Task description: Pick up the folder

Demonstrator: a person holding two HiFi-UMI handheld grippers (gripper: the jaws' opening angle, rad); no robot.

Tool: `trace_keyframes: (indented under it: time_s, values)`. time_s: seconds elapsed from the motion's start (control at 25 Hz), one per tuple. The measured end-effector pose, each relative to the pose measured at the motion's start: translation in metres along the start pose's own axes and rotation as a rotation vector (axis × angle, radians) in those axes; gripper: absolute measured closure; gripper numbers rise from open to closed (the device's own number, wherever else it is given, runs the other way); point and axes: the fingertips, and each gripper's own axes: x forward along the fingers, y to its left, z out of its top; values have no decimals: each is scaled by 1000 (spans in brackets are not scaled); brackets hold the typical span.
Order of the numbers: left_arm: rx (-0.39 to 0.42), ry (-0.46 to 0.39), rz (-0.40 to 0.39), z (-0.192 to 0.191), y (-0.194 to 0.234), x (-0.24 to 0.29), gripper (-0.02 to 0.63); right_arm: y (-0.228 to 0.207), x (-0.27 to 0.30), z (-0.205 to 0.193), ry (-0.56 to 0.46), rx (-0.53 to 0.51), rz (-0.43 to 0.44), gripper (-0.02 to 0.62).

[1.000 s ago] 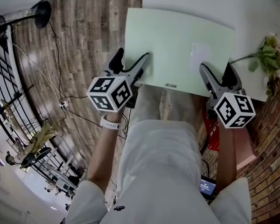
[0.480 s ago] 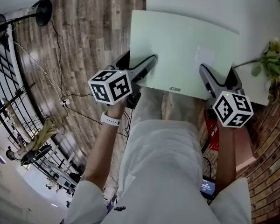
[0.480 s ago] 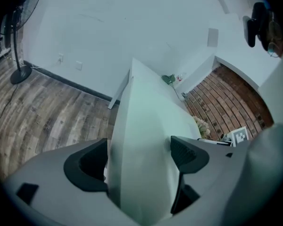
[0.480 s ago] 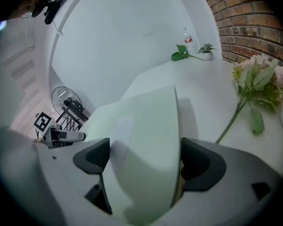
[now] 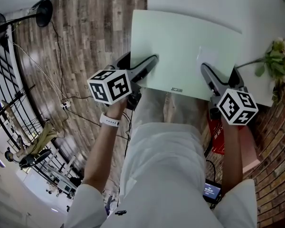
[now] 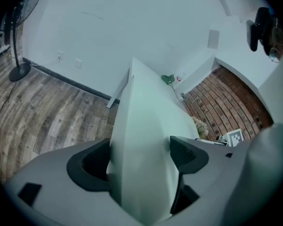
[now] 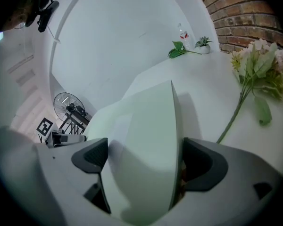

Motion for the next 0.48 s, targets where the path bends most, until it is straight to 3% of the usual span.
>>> trace_keyframes:
  time_s: [0.48]
  values:
    - [-22, -56, -4, -12, -10, -1, 216, -5, -13, 3, 0, -59, -3, 109]
